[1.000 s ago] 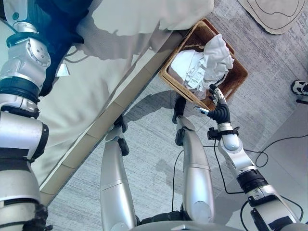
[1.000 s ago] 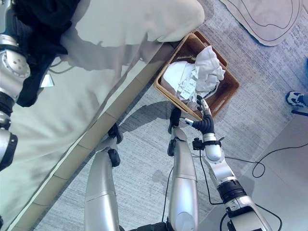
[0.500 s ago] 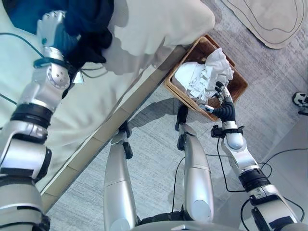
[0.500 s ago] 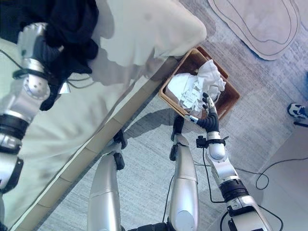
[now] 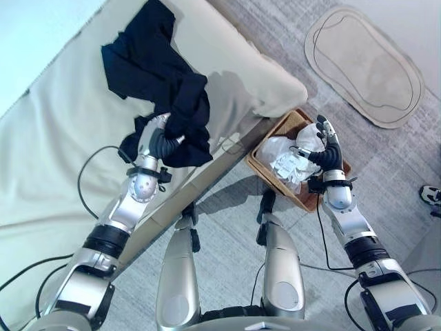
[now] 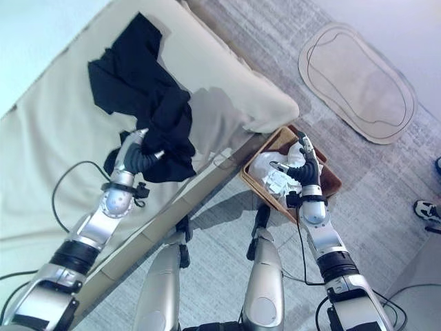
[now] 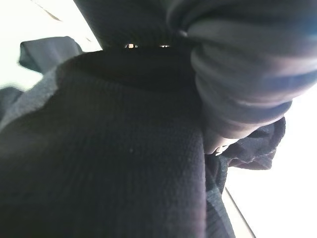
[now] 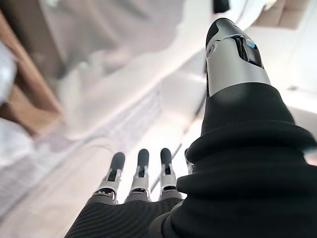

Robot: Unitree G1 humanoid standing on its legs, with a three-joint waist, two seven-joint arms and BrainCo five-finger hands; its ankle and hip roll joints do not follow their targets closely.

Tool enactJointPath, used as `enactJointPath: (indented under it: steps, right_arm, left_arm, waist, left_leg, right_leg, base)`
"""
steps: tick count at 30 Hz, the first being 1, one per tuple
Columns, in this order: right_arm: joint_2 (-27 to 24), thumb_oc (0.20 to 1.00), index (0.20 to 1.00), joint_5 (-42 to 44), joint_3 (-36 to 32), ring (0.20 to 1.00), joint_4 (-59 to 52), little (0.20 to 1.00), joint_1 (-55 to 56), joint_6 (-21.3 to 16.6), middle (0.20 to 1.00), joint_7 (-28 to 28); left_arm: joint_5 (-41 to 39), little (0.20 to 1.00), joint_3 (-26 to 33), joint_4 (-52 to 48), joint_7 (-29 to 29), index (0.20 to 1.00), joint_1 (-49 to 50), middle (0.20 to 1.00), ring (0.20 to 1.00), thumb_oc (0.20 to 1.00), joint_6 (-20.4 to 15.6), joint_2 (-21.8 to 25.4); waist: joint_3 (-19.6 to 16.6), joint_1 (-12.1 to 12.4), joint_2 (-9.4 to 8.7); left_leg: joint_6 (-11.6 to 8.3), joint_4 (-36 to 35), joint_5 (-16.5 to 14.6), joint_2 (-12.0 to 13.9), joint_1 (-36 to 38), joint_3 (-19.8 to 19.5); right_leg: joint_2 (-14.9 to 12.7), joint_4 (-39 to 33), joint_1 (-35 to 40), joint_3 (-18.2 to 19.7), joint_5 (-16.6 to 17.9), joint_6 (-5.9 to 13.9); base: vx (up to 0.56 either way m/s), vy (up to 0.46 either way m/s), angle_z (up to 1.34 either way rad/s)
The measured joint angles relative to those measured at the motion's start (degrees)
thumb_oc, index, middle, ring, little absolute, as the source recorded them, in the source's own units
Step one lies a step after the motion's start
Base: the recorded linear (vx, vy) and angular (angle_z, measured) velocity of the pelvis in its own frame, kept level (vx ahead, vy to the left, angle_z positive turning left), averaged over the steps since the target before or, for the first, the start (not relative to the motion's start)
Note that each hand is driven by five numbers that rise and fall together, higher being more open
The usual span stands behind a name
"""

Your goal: Pick up clothes into the bucket

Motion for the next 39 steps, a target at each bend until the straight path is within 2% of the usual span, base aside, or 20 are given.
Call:
enactJointPath:
  steps: [5,7,9,11,12,16,21,22,27,31,36,39]
  right_arm:
    - [-2.7,1.0,1.0,-4.5,2.2,1.0,-1.4,1.0,0.0,1.3,1.0,0.8]
    - [-5.8,1.0,1.0,-8.7,4.7,1.0,-3.4,1.0,0.7,1.1,1.0,2.2]
    - [-7.6,1.0,1.0,-11.7,6.2,1.0,-3.3,1.0,0.2,1.2,1.0,2.8]
    - [-10.4,1.0,1.0,-17.4,11.0,1.0,-3.3,1.0,-1.2,1.3,1.0,3.9]
    - [-10.1,1.0,1.0,-19.7,12.1,1.0,-3.0,1.0,-1.4,1.3,1.0,4.0]
    - [-10.2,1.0,1.0,-26.9,18.6,1.0,-2.6,1.0,-2.8,1.3,1.0,5.4]
    - [-8.5,1.0,1.0,-28.4,20.8,1.0,-3.7,1.0,-2.4,1.4,1.0,7.5]
    - [-8.4,1.0,1.0,-28.9,20.9,1.0,-4.4,1.0,-2.3,1.4,1.0,7.9]
    - [-4.2,1.0,1.0,-29.5,21.9,1.0,-5.7,1.0,-1.4,1.3,1.0,7.8]
    - [-1.1,1.0,1.0,-28.8,21.7,1.0,-6.4,1.0,-0.7,1.3,1.0,7.7]
    - [4.7,1.0,1.0,-19.7,18.1,1.0,-12.0,1.0,6.7,1.8,1.0,7.7]
    - [6.4,1.0,1.0,-13.4,17.3,1.0,-12.2,1.0,8.4,2.3,1.0,7.7]
  left_arm:
    - [-2.2,0.2,0.2,-4.8,-2.4,0.2,2.8,0.2,0.2,0.2,-0.6,1.1]
    - [-5.2,0.2,0.1,-8.7,-4.5,0.2,5.6,0.2,0.2,0.2,-2.1,1.5]
    - [-7.4,0.2,0.0,-10.3,-5.9,0.2,5.8,0.2,0.2,0.2,-2.9,1.5]
    - [-11.4,0.2,-0.5,-13.8,-8.8,0.2,5.8,0.2,0.2,0.2,-3.6,2.0]
    - [-13.2,0.2,-0.7,-15.4,-10.0,0.2,6.0,0.2,0.2,0.2,-4.1,1.9]
    - [-20.4,0.2,-2.4,-20.3,-14.3,0.2,5.9,0.2,0.2,0.2,-5.0,1.9]
    - [-25.9,0.2,-4.4,-23.8,-18.4,0.2,5.4,0.2,0.2,0.2,-5.2,1.7]
    - [-26.8,0.2,-4.6,-23.9,-18.8,0.2,5.4,0.2,0.2,0.2,-5.2,1.6]
    - [-29.8,0.2,-7.4,-24.6,-20.2,0.2,4.9,0.2,0.2,0.2,-4.9,0.0]
    - [-31.5,0.2,-9.0,-24.9,-20.8,0.2,4.9,0.2,0.2,0.2,-4.9,-1.2]
    - [-31.5,0.2,-9.1,-26.6,-20.9,0.2,5.8,0.2,0.2,0.2,-3.9,-2.9]
    - [-31.5,0.2,-9.3,-26.5,-20.7,0.2,6.1,0.2,0.2,0.2,-3.4,-3.4]
  waist:
    - [-1.9,0.6,0.29]
    - [-6.0,0.8,0.75]
    - [-6.4,1.8,0.91]
    - [-8.8,1.8,1.21]
    - [-10.5,1.9,1.26]
    - [-13.4,1.9,1.55]
    - [-17.0,1.8,2.88]
    - [-17.1,1.8,2.95]
    - [-20.0,1.7,3.4]
    - [-20.8,1.6,3.63]
    - [-21.1,1.7,4.0]
    - [-21.3,1.3,4.04]
  left_leg:
    - [-0.59,-3.1,1.1,-0.2,5.5,-0.1]
    - [-0.7,-5.2,1.0,-0.1,6.8,0.0]
    - [-0.85,-5.8,1.2,0.0,8.8,-0.1]
    - [-0.89,-6.8,1.2,-0.1,10.7,-0.2]
    - [-0.94,-7.5,1.2,0.0,11.4,-0.1]
    - [-1.11,-8.9,1.3,0.0,14.6,-0.1]
    - [-1.19,-10.6,1.3,0.3,16.9,-0.1]
    - [-1.69,-11.0,1.7,0.3,17.6,-0.1]
    - [-1.91,-12.5,1.8,0.9,19.6,0.1]
    - [-1.92,-12.6,1.8,0.9,20.4,0.2]
    - [-1.93,-13.3,1.8,0.9,21.3,1.2]
    - [-1.94,-13.5,1.8,0.8,21.5,1.5]
  right_leg:
    - [0.3,-3.2,6.1,-1.4,0.8,-0.17]
    - [0.9,-6.0,7.8,-1.8,1.2,0.5]
    - [1.2,-7.5,10.3,-2.4,1.7,0.51]
    - [1.7,-8.9,12.6,-3.0,1.8,0.58]
    - [2.0,-9.8,13.5,-3.2,1.9,0.61]
    - [2.5,-12.0,17.1,-3.7,2.1,0.75]
    - [3.0,-13.4,19.4,-4.1,2.1,0.74]
    - [3.1,-13.8,20.0,-4.1,2.3,0.84]
    - [4.0,-14.9,21.6,-4.1,2.3,0.83]
    - [4.0,-15.3,22.4,-4.1,2.3,0.83]
    - [4.0,-15.3,22.5,-3.5,2.3,0.82]
    - [3.9,-15.3,22.4,-3.1,2.3,0.81]
  base:
    - [0.09,-0.056,0.06]
    - [0.1,-0.042,0.0]
    - [0.1,-0.041,0.06]
    - [0.09,-0.039,0.04]
    - [0.1,-0.042,-0.01]
    - [0.09,-0.036,0.01]
    - [0.09,-0.016,0.0]
    - [0.07,-0.012,-0.03]
    - [0.05,-0.008,-0.03]
    - [0.01,0.001,0.0]
    - [0.0,0.004,-0.05]
    - [0.0,0.003,-0.07]
